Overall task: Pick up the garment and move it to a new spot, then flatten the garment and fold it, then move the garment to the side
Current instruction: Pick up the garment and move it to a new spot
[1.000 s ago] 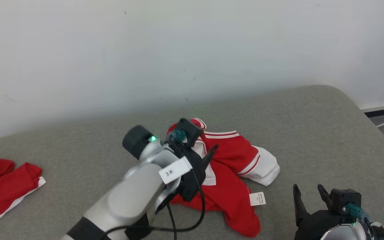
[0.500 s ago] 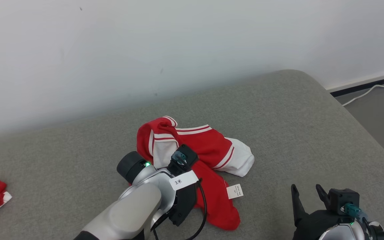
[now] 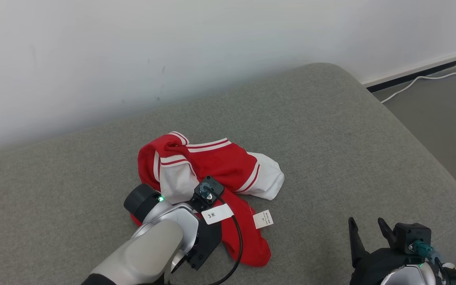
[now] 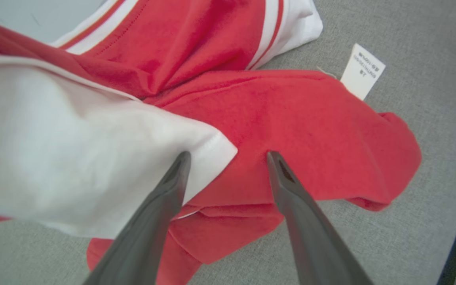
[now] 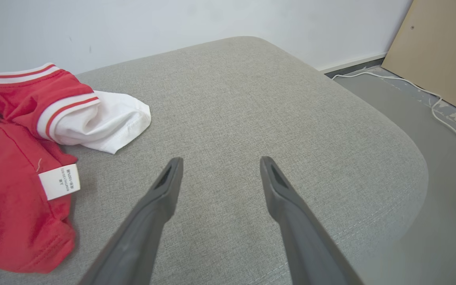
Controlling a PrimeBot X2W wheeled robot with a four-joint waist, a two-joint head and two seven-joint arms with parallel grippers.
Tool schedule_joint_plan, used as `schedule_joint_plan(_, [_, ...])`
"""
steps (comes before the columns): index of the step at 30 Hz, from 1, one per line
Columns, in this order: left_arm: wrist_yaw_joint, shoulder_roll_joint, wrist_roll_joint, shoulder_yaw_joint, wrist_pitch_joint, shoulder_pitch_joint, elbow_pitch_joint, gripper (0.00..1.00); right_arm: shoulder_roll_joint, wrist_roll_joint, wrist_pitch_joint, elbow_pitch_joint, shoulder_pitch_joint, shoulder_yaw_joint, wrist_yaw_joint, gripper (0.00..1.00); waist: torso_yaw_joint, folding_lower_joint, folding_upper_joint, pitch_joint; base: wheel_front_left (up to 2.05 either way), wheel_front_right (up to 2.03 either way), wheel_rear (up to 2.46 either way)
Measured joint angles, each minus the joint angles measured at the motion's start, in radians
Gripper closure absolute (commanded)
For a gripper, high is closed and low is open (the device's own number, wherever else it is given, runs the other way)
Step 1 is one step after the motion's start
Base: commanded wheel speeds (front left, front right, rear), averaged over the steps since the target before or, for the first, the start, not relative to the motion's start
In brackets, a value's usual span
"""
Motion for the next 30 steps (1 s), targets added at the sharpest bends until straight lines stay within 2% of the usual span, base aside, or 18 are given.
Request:
schedule_joint_plan(7, [0.037,0.000,0.017,-0.006,0.007,-0.029,0.038,0.00,0.000,0.007,-0.004,0.000,0.000,0.003,0.000,0.00,0.000,0.0000,-0.0001,0.013,0.00,0.00,0.00])
schedule_joint_plan(20, [0.039,0.000,0.018,-0.008,-0.013,-0.038,0.089,0.00,0.001,0.018,-0.007,0.002,-0.011,0.031,0.000,0.00,-0.020,0.0000,0.0000,0.042,0.00,0.00,0.00])
schedule_joint_plan(21, [0.039,0.000,0.018,-0.008,-0.016,-0.039,0.091,0.09,0.001,0.023,-0.007,0.002,-0.014,0.031,0.000,0.00,-0.023,0.0000,0.0000,0.045,0.00,0.00,0.00])
schedule_joint_plan(22, [0.039,0.000,0.017,-0.007,-0.019,-0.039,0.092,0.23,0.001,0.024,-0.008,0.003,-0.017,0.031,0.000,0.00,-0.026,0.0000,0.0000,0.048,0.00,0.00,0.00])
schedule_joint_plan(23, [0.039,0.000,0.014,-0.006,-0.020,-0.044,0.091,0.52,0.001,0.025,-0.009,0.004,-0.024,0.029,0.000,0.00,-0.030,0.0000,0.0000,0.055,0.00,0.00,0.00])
schedule_joint_plan(24, [0.040,0.000,0.013,-0.005,-0.023,-0.051,0.089,0.63,0.001,0.026,-0.011,0.003,-0.024,0.027,0.000,0.00,-0.032,0.0000,0.0000,0.058,0.00,0.00,0.00])
schedule_joint_plan(25, [0.043,0.000,0.012,-0.003,-0.030,-0.059,0.089,0.79,0.001,0.027,-0.014,0.005,-0.024,0.026,0.000,0.00,-0.033,0.0000,0.0000,0.062,0.00,0.00,0.00])
schedule_joint_plan(26, [0.046,0.000,0.009,-0.002,-0.032,-0.065,0.084,1.00,0.001,0.032,-0.016,0.005,-0.024,0.023,0.000,0.00,-0.034,0.0001,0.0000,0.065,0.00,0.00,0.00])
schedule_joint_plan(30, [0.046,-0.001,0.007,-0.003,-0.034,-0.084,0.079,1.00,0.000,0.035,-0.018,0.009,-0.025,0.016,0.000,0.00,-0.028,0.0001,0.0000,0.072,0.00,0.00,0.00])
